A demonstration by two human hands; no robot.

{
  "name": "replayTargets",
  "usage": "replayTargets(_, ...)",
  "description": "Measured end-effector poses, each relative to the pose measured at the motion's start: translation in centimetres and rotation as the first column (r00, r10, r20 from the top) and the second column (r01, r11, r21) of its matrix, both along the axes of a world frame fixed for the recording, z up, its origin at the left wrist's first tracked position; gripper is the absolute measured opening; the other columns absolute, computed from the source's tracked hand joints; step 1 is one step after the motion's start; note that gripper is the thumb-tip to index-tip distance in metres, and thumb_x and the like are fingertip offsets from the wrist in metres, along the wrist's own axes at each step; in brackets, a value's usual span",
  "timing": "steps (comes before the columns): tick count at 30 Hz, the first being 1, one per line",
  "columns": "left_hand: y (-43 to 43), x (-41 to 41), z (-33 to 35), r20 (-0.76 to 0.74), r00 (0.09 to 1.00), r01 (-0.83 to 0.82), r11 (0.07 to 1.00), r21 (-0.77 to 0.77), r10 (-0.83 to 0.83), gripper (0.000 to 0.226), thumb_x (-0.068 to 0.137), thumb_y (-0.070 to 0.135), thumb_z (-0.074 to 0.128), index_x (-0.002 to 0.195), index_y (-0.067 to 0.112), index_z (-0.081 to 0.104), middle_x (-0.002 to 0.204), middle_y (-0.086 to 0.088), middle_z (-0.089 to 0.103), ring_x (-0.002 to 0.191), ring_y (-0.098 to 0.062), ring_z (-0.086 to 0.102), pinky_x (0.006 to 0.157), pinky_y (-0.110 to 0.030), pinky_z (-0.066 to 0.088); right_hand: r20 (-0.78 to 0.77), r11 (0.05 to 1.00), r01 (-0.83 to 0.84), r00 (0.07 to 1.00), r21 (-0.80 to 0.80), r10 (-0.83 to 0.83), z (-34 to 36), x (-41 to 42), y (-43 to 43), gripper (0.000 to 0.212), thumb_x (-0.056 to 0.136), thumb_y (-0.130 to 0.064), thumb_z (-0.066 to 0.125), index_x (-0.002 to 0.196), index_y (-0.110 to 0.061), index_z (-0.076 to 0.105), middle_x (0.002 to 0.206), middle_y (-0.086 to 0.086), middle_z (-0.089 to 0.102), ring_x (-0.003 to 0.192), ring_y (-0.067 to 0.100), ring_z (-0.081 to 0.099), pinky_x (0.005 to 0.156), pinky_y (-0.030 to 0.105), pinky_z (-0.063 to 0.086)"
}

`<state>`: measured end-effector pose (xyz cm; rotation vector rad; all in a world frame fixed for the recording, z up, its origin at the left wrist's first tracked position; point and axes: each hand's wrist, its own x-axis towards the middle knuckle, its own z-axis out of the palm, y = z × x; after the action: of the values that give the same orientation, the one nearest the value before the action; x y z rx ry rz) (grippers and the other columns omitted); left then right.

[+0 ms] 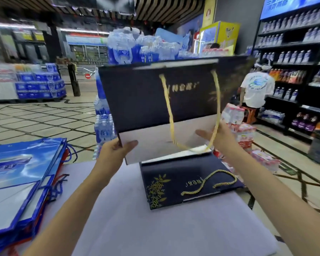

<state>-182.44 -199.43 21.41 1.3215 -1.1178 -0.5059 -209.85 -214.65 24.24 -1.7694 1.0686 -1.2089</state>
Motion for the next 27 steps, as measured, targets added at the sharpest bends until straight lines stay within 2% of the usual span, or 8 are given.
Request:
replayTargets(3, -0.1, -0.7, 0.8, -0.107, 0.994, 0.024, 1.000, -0.011, -0.025, 0.020, 0.089, 0.023, 0.068, 0.106, 0.015, 0.070, 0.092, 0.010, 0.075, 0.082, -0.003, 0.069, 0.065, -0.016, 0.050, 0.152, 0.999, 0.047, 0.987, 0.026, -0.050, 0.1, -1.6, 0.8, 0.045, 0.078, -0.021, 0.081, 0.114, -0.007, 0.059, 0.106, 0.003, 0.071, 0.094, 0.019, 0.069, 0.078, 0.033, 0.057)
replayTargets(5, -0.3, -1.5, 1.4, -0.159, 0.987, 0.033, 0.999, -0.015, -0.035, 0.017, 0.088, 0.024, 0.069, 0.104, 0.017, 0.070, 0.096, 0.008, 0.075, 0.086, -0.008, 0.070, 0.070, -0.022, 0.054, 0.180, 0.998, 0.064, 0.981, 0.010, -0.065, 0.2, -2.7, 1.0, 0.051, 0.076, -0.027, 0.083, 0.116, -0.008, 0.058, 0.108, 0.004, 0.072, 0.092, 0.021, 0.071, 0.076, 0.037, 0.058)
replayTargets(7, -0.5, -2.8, 1.8, -0.164, 0.986, 0.021, 0.999, 0.025, -0.017, 0.014, 0.087, 0.024, 0.071, 0.098, 0.016, 0.071, 0.096, 0.003, 0.075, 0.086, -0.015, 0.071, 0.075, -0.034, 0.057, 0.157, 0.993, 0.109, 0.981, 0.035, -0.113, 0.6, -3.7, 1.0, 0.054, 0.074, -0.033, 0.084, 0.116, -0.010, 0.059, 0.106, 0.004, 0.072, 0.089, 0.023, 0.071, 0.074, 0.040, 0.059)
replayTargets(10, -0.9, -4.8, 1.1, -0.176, 0.984, 0.001, 0.987, 0.159, 0.027, 0.018, 0.085, 0.026, 0.073, 0.088, 0.008, 0.069, 0.088, -0.008, 0.075, 0.070, -0.019, 0.071, 0.061, -0.035, 0.057, 0.018, 0.983, 0.148, 0.988, 0.108, -0.150, 0.4, -5.3, 0.7, 0.045, 0.077, -0.031, 0.082, 0.109, -0.007, 0.062, 0.097, 0.007, 0.073, 0.077, 0.024, 0.071, 0.063, 0.034, 0.058)
replayTargets(14, -1.2, -6.1, -2.3, 0.235, 0.952, -0.281, 0.871, 0.403, 0.199, 0.043, 0.082, 0.052, 0.068, 0.068, 0.015, 0.050, 0.066, 0.001, 0.060, 0.060, -0.019, 0.057, 0.052, -0.029, 0.041, -0.296, 0.963, 0.166, 0.950, 0.214, -0.098, -2.2, -6.2, 0.5, 0.036, 0.081, -0.042, 0.077, 0.097, -0.013, 0.062, 0.086, 0.002, 0.072, 0.069, 0.020, 0.070, 0.050, 0.025, 0.050)
replayTargets(17, -1.2, -6.9, -5.4, 0.473, 0.868, -0.398, 0.779, 0.484, 0.150, 0.044, 0.083, 0.064, 0.057, 0.077, 0.020, 0.053, 0.083, 0.003, 0.061, 0.078, -0.020, 0.057, 0.066, -0.031, 0.045, -0.449, 0.961, 0.180, 0.891, 0.209, -0.069, -4.9, -6.7, 0.2, 0.031, 0.084, -0.044, 0.073, 0.089, -0.015, 0.063, 0.078, -0.005, 0.068, 0.062, 0.010, 0.065, 0.040, 0.015, 0.040)
replayTargets(21, -1.8, -8.1, -7.2, 0.571, 0.789, -0.530, 0.721, 0.446, 0.227, 0.058, 0.085, 0.062, 0.054, 0.113, 0.012, 0.049, 0.117, -0.006, 0.053, 0.110, -0.028, 0.051, 0.092, -0.039, 0.043, -0.459, 0.928, 0.229, 0.886, 0.293, -0.074, -7.2, -6.8, 0.0, 0.036, 0.082, -0.048, 0.074, 0.079, -0.016, 0.057, 0.076, -0.002, 0.066, 0.062, 0.013, 0.061, 0.044, 0.020, 0.039)
replayTargets(27, -2.2, -8.8, -7.7, 0.511, 0.835, -0.482, 0.714, 0.507, 0.201, 0.047, 0.094, 0.052, 0.046, 0.123, 0.015, 0.048, 0.123, -0.012, 0.055, 0.116, -0.030, 0.046, 0.092, -0.037, 0.034, -0.440, 0.918, 0.218, 0.897, 0.330, -0.054, -7.6, -6.5, -0.4, 0.036, 0.083, -0.046, 0.073, 0.079, -0.012, 0.063, 0.075, 0.001, 0.070, 0.062, 0.015, 0.064, 0.046, 0.020, 0.040)
